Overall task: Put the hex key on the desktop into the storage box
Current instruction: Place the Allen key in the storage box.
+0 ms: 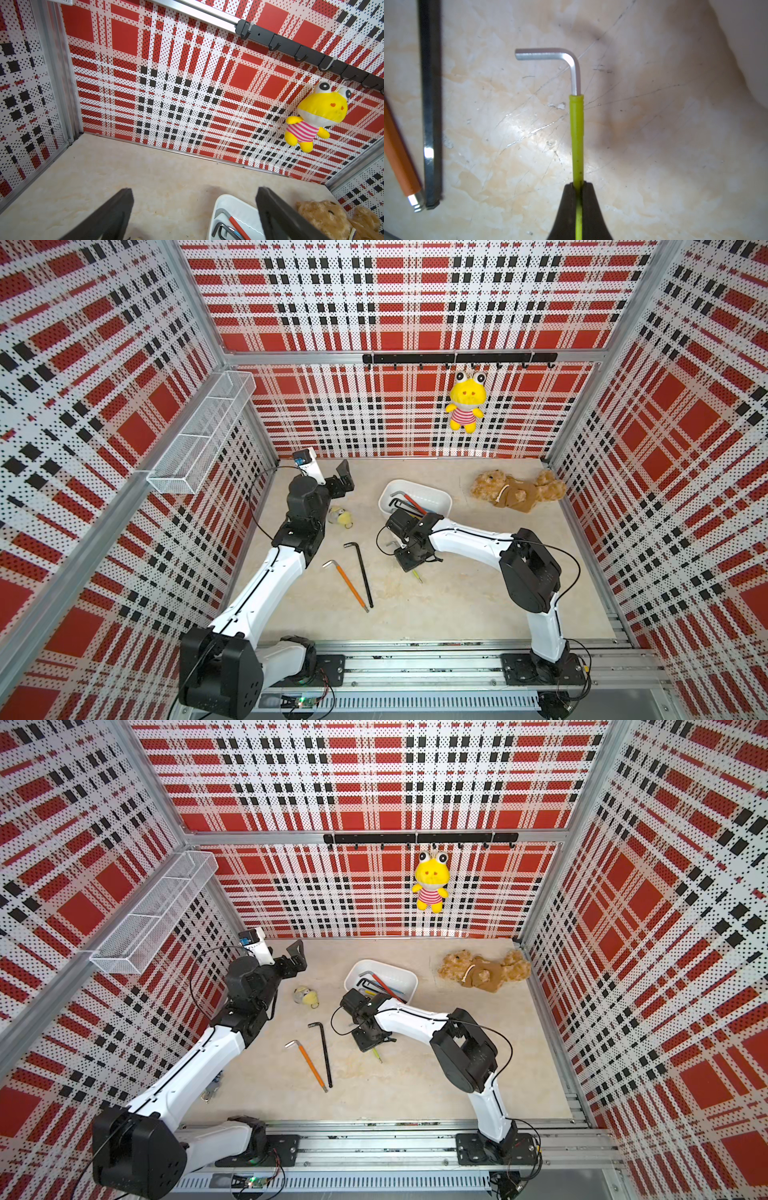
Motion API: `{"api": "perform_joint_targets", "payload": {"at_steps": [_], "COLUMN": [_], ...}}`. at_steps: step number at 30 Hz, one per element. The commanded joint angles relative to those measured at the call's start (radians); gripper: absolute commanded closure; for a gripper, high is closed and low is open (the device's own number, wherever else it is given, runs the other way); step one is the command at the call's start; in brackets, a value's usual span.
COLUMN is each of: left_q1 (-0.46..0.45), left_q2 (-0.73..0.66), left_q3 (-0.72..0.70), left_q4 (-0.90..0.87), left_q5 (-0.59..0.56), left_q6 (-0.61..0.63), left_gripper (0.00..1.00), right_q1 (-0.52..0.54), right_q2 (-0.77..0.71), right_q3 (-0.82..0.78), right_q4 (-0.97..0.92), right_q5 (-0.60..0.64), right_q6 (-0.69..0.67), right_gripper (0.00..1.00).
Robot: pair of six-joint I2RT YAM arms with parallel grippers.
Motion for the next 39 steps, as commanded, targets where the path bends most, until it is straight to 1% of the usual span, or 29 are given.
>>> {"api": "perform_joint_targets", "payload": {"at_steps": [1, 5, 10, 15, 18, 21, 29, 34, 39], "left_q1": [0.003, 0.004, 0.005, 0.006, 0.006, 0.006, 0.004, 0.005, 0.003], "left_q2": [-0.026, -0.028, -0.027, -0.024, -0.025, -0.026, -0.020, -0.022, -0.018], "left_q3": [0.011, 0.012, 0.011, 0.009, 0.010, 0.009, 0.010, 0.011, 0.010], "left_q4": [-0.003, -0.003, 0.000, 0.006, 0.006, 0.004, 0.000, 0.000, 0.000], "left_q5": [-0.011, -0.007, -0.005, 0.007, 0.010, 0.009, 0.015, 0.009, 0.007], "left_q6": [0.017, 0.017, 0.015, 0.011, 0.011, 0.010, 0.014, 0.015, 0.015], "left_gripper": [0.01, 0.01, 0.01, 0.01, 0.01, 0.01, 0.01, 0.01, 0.01], "right_q1": [-0.033, -0.099, -0.186, -0.216, -0.240, -0.259, -0.276, -0.289, -0.308], "right_q2": [-0.073, -0.115, -0.125, -0.085, -0.022, 0.052, 0.265, 0.348, 0.425], "right_q3": [0.034, 0.081, 0.171, 0.240, 0.301, 0.356, 0.530, 0.603, 0.680], "right_q4": [0.015, 0.015, 0.028, 0.063, 0.058, 0.056, -0.002, -0.031, -0.098], "right_q5": [0.000, 0.007, 0.025, 0.058, 0.058, 0.043, 0.107, 0.098, 0.096], "right_q6": [-0.091, -0.173, -0.319, -0.460, -0.505, -0.527, -0.539, -0.532, -0.502], "right_gripper": [1.00, 1.00, 1.00, 1.00, 1.00, 1.00, 1.00, 1.00, 1.00]}}
